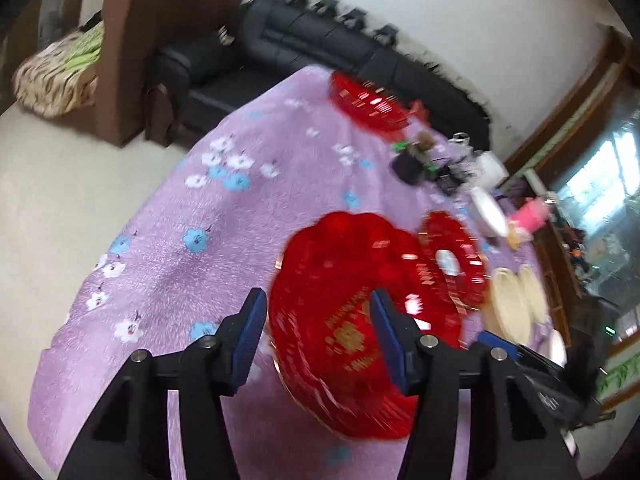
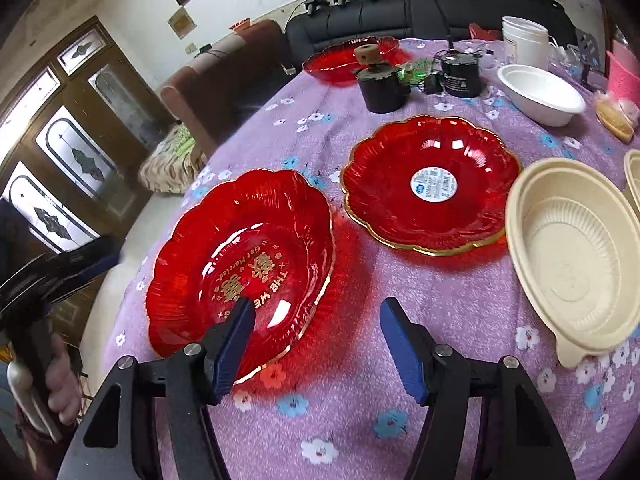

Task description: Organize plates and bowls

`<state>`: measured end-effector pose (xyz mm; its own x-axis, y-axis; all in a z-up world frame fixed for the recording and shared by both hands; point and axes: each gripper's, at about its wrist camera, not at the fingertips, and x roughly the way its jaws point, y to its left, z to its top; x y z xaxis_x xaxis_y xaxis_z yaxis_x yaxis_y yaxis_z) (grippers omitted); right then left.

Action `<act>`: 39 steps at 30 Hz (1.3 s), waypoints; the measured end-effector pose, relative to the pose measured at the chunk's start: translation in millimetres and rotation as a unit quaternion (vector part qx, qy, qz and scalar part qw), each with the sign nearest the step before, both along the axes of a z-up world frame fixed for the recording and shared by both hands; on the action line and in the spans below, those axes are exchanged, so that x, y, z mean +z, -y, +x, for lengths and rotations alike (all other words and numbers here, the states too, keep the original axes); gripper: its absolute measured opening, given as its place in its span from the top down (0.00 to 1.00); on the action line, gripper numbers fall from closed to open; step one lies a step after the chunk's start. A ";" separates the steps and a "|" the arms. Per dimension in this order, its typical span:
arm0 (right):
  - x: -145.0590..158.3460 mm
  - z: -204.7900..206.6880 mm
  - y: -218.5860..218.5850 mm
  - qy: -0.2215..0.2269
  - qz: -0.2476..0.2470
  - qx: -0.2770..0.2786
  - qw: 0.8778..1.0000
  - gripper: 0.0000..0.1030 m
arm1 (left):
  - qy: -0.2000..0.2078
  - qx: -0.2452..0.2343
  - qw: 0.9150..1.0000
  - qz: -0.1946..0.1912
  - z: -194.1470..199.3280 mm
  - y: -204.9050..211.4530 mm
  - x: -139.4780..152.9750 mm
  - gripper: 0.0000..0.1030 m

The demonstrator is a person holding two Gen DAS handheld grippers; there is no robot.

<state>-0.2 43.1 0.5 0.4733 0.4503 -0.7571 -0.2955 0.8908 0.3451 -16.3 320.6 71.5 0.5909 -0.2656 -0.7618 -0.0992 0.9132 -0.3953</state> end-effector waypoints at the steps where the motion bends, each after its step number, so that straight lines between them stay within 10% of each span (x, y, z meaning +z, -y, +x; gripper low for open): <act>1: -2.6 2.6 -5.3 -0.003 -0.005 0.003 1.000 0.34 | -0.007 0.002 1.000 0.003 4.5 0.6 -5.1 0.49; 11: -24.2 23.4 -31.3 -0.022 -0.023 -0.002 1.000 0.65 | -0.046 0.001 0.998 0.041 21.5 18.8 -32.3 0.51; 15: -25.4 21.2 -28.9 -0.012 -0.032 -0.013 0.999 0.77 | -0.043 0.013 0.998 0.055 17.2 17.0 -30.8 0.68; 27: -2.3 8.4 -50.1 0.027 -0.033 0.011 0.999 0.79 | 0.020 0.046 0.997 0.050 -10.3 -7.5 13.7 0.71; 39: -27.6 9.7 -63.9 0.013 -0.039 0.020 0.999 0.79 | -0.025 0.066 0.996 0.061 -7.0 -19.9 -33.0 0.71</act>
<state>9.5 107.0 -27.1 0.4756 0.4089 -0.7789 -0.3392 0.9022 0.2665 -23.3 340.5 38.5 0.5750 -0.0920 -0.8129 -0.2374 0.9321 -0.2734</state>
